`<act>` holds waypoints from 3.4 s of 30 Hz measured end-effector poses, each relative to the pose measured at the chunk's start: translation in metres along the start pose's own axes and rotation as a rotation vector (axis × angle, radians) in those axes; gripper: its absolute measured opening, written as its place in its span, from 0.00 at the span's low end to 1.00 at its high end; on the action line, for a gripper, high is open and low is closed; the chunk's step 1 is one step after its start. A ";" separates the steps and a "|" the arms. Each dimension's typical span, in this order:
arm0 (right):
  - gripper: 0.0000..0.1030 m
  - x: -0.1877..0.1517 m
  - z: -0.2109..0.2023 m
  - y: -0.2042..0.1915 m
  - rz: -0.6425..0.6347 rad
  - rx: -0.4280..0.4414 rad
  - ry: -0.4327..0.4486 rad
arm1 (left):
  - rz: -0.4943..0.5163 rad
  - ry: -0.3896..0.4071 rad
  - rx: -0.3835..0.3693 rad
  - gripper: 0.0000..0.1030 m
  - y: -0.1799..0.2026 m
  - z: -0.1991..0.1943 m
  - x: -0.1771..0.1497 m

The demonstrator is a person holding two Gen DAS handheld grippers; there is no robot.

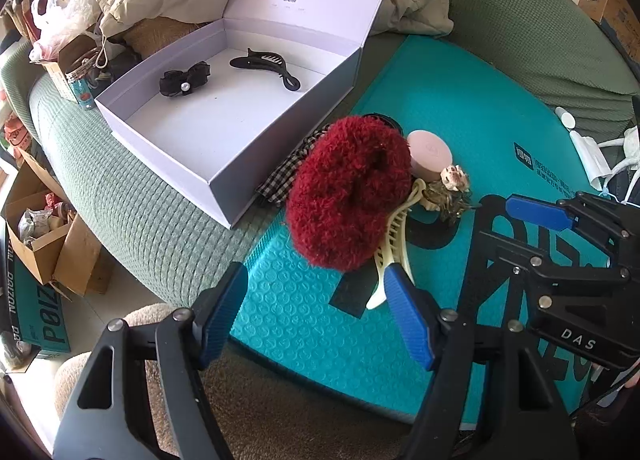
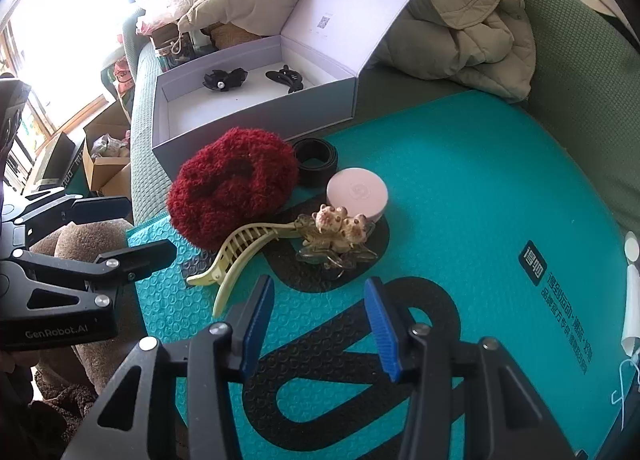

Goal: Organize objects
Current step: 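Grasp the red fuzzy scrunchie with the left tool while the right tool grasps the floral clip, then lift the red scrunchie and floral clip and carry them toward the box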

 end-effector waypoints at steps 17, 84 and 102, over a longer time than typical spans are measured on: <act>0.52 0.021 0.035 0.014 0.030 0.042 -0.020 | 0.030 -0.028 -0.008 0.67 0.003 0.039 0.036; 0.57 -0.044 0.022 0.009 0.130 0.095 -0.051 | 0.143 -0.052 -0.015 0.39 0.023 0.046 -0.019; 0.57 -0.021 0.005 -0.002 0.060 0.080 -0.004 | 0.072 -0.011 -0.054 0.32 0.008 0.016 -0.011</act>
Point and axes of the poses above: each gripper's, at about its wrist camera, not at the fingertips, and z roughly the way its jaws point, y to its right, x to its top, the point moved 10 cm from there along z, roughly the way its jaws point, and after that the axes turned 2 degrees about x, right-handed, at the moved point
